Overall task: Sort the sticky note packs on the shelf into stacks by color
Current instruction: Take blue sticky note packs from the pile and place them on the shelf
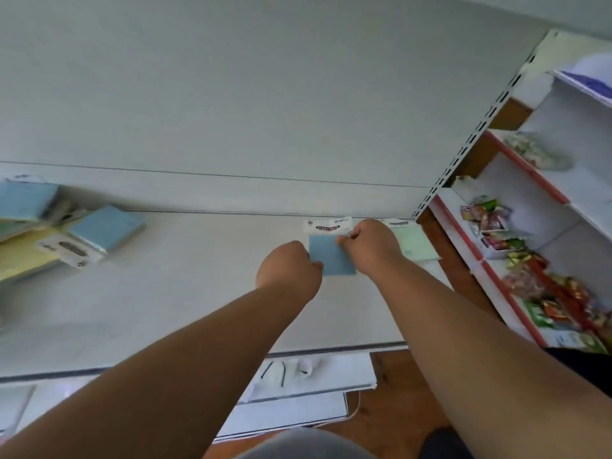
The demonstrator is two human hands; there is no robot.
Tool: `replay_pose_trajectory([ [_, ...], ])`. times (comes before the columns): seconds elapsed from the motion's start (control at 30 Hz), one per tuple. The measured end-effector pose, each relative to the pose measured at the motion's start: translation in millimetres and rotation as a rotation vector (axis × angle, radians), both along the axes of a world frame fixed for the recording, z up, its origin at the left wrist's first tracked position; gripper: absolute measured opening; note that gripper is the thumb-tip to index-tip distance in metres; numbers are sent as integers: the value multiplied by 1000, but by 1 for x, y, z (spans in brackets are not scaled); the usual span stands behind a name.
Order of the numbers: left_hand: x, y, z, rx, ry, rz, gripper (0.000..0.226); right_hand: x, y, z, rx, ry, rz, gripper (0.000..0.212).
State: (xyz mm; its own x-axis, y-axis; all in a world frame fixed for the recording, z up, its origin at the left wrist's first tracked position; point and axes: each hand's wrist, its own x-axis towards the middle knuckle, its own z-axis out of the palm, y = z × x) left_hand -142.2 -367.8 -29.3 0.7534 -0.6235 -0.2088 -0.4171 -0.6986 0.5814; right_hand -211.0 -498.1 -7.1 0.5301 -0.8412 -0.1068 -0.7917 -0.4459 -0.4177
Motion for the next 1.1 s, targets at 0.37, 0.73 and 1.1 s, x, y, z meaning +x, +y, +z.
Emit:
replay_pose_trajectory([
  [0.37, -10, -63, -17, 116, -155, 107, 23, 14, -52, -26, -101, 78, 71, 17],
  [0.73, 33, 47, -11, 3, -160, 463, 26, 66, 44, -25, 8, -167, 515, 11],
  [1.1, 136, 203, 2, -668, 598, 991, 41, 203, 204, -19, 121, -36, 735, 46],
])
